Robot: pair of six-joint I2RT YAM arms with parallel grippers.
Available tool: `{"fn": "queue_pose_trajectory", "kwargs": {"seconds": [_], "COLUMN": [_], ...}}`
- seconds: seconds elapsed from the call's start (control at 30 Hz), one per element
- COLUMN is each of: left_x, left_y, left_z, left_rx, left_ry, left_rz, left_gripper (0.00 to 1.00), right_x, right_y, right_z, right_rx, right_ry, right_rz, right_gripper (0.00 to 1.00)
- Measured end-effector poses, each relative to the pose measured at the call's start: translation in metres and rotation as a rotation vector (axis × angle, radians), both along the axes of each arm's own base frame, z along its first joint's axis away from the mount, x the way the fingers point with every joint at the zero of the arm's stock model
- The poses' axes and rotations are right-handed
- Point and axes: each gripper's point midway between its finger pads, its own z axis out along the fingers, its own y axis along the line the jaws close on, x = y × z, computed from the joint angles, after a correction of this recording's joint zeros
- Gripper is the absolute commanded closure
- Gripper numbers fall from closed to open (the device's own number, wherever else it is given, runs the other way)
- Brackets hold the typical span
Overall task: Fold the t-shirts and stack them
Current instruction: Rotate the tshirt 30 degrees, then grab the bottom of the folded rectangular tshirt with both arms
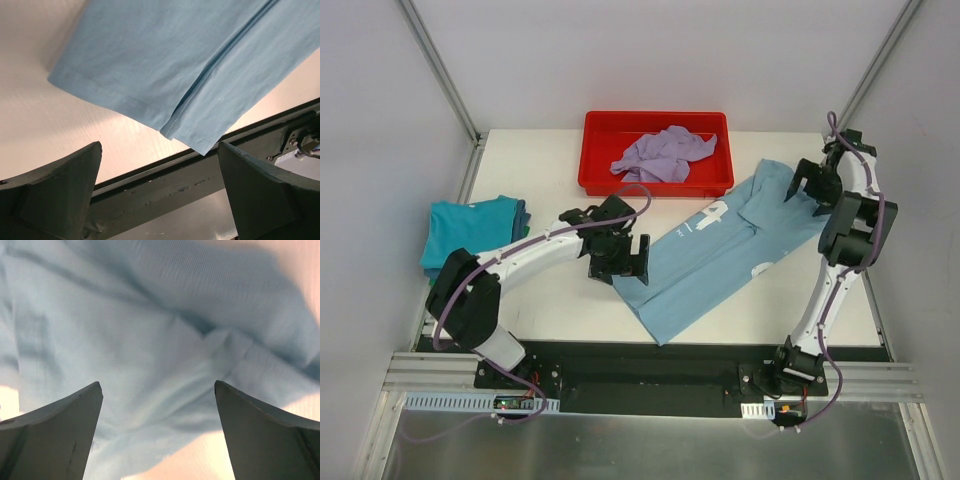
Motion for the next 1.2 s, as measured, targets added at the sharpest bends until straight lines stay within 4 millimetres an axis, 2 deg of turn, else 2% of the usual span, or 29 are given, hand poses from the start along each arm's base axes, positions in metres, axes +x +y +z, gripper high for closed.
{"fn": "queue_pose_trajectory", "kwargs": {"seconds": [0.07, 0.17, 0.23, 0.27, 0.33, 0.4, 0.43, 0.5, 0.57, 0.67, 0.73, 0.77, 0.87, 0.93, 1.0, 1.13, 1.2], "left_x": [0.006, 0.022, 0.036, 0.043, 0.052, 0.056, 0.056, 0.055, 0.053, 0.049, 0.046, 0.045, 0.043, 0.041, 0.040, 0.040, 0.040], "left_y": [0.006, 0.024, 0.041, 0.050, 0.060, 0.065, 0.065, 0.062, 0.059, 0.058, 0.058, 0.057, 0.056, 0.056, 0.053, 0.048, 0.045], "left_z": [0.008, 0.010, 0.008, 0.006, 0.003, -0.004, -0.008, -0.014, -0.019, -0.029, -0.036, -0.040, -0.050, -0.055, -0.058, -0.060, -0.060], "left_rx": [-0.008, 0.004, 0.015, 0.020, 0.029, 0.040, 0.040, 0.034, 0.021, 0.013, 0.017, 0.016, 0.014, 0.013, 0.001, -0.025, -0.041], "left_ry": [-0.019, -0.031, -0.029, -0.029, -0.026, -0.010, 0.002, 0.020, 0.030, 0.052, 0.070, 0.079, 0.097, 0.109, 0.122, 0.134, 0.143], "left_rz": [0.015, 0.081, 0.148, 0.181, 0.215, 0.224, 0.219, 0.207, 0.195, 0.180, 0.174, 0.171, 0.167, 0.166, 0.162, 0.154, 0.152], "left_gripper": [0.01, 0.01, 0.01, 0.01, 0.02, 0.05, 0.06, 0.07, 0.10, 0.17, 0.20, 0.23, 0.29, 0.32, 0.35, 0.42, 0.49], "right_x": [-0.012, -0.038, -0.058, -0.069, -0.096, -0.133, -0.156, -0.201, -0.245, -0.304, -0.332, -0.339, -0.354, -0.360, -0.365, -0.369, -0.369], "right_y": [0.007, 0.035, 0.070, 0.094, 0.148, 0.209, 0.239, 0.286, 0.322, 0.361, 0.379, 0.387, 0.408, 0.415, 0.416, 0.412, 0.408], "right_z": [0.012, 0.048, 0.078, 0.091, 0.105, 0.103, 0.097, 0.079, 0.059, 0.038, 0.033, 0.033, 0.029, 0.023, 0.012, -0.011, -0.020], "right_rx": [-0.014, -0.055, -0.090, -0.110, -0.125, -0.110, -0.099, -0.088, -0.079, -0.063, -0.065, -0.063, -0.071, -0.065, -0.077, -0.147, -0.183], "right_ry": [-0.024, -0.088, -0.164, -0.211, -0.277, -0.302, -0.294, -0.254, -0.214, -0.198, -0.208, -0.223, -0.281, -0.293, -0.281, -0.241, -0.223], "right_rz": [0.026, 0.102, 0.184, 0.237, 0.359, 0.516, 0.603, 0.753, 0.889, 1.065, 1.162, 1.193, 1.262, 1.285, 1.307, 1.346, 1.357], "right_gripper": [0.04, 0.04, 0.04, 0.04, 0.04, 0.02, 0.01, 0.01, 0.05, 0.10, 0.13, 0.15, 0.21, 0.26, 0.32, 0.36, 0.39]}}
